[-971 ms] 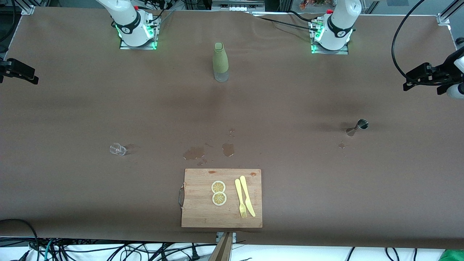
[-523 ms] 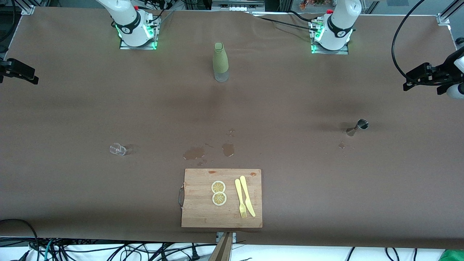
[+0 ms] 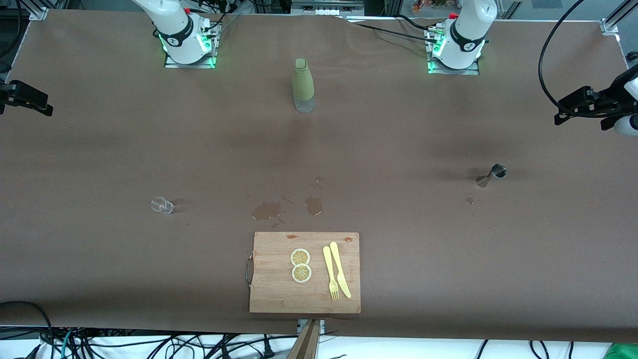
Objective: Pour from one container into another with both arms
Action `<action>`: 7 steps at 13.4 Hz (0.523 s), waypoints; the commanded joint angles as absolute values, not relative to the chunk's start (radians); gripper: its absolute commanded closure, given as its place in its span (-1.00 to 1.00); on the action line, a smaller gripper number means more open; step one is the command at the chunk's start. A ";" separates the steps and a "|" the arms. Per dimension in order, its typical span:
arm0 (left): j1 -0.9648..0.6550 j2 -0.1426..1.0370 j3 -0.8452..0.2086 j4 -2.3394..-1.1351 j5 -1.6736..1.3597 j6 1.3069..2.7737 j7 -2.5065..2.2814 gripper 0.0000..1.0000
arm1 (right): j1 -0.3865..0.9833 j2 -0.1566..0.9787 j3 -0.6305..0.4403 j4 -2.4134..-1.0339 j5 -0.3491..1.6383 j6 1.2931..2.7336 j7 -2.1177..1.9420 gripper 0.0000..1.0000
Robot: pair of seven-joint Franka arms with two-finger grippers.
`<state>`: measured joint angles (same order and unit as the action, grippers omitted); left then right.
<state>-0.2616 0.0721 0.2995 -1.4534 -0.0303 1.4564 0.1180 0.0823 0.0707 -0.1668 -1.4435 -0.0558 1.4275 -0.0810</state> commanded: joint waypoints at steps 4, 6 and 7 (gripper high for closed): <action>-0.249 0.060 0.296 -1.460 -0.043 1.463 0.117 -1.00 | 0.080 0.063 -0.166 -1.453 -0.064 1.437 -0.071 -1.00; -0.249 0.060 0.296 -1.459 -0.043 1.463 0.118 -1.00 | 0.080 0.063 -0.170 -1.453 -0.064 1.437 -0.071 -1.00; -0.247 0.060 0.296 -1.460 -0.044 1.463 0.117 -1.00 | 0.080 0.061 -0.172 -1.453 -0.063 1.437 -0.071 -1.00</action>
